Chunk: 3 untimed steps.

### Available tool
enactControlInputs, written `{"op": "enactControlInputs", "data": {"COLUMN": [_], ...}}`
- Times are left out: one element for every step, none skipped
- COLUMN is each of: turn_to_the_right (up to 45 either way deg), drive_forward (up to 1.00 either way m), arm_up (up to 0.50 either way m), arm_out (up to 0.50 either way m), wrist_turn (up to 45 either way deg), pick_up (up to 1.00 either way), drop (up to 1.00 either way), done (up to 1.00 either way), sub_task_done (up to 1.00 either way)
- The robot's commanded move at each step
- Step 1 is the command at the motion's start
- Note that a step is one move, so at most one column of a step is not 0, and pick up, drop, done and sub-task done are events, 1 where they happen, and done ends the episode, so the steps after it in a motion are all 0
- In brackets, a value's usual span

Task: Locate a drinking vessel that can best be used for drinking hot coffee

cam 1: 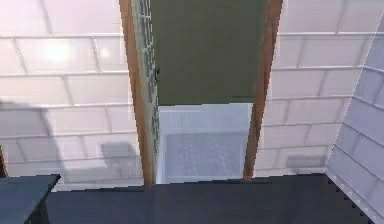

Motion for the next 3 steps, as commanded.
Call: {"op": "enactControlInputs", "data": {"turn_to_the_right": [0.0, 0.0, -3.0], "drive_forward": [1.0, 1.0, 0.0], "arm_up": [0.0, 0.0, 0.0], "arm_out": [0.0, 0.0, 0.0], "wrist_turn": [0.0, 0.0, 0.0], "pick_up": [0.0, 0.0, 0.0], "drop": [0.0, 0.0, 0.0], "done": [0.0, 0.0, 0.0], "sub_task_done": [0.0, 0.0, 0.0]}}
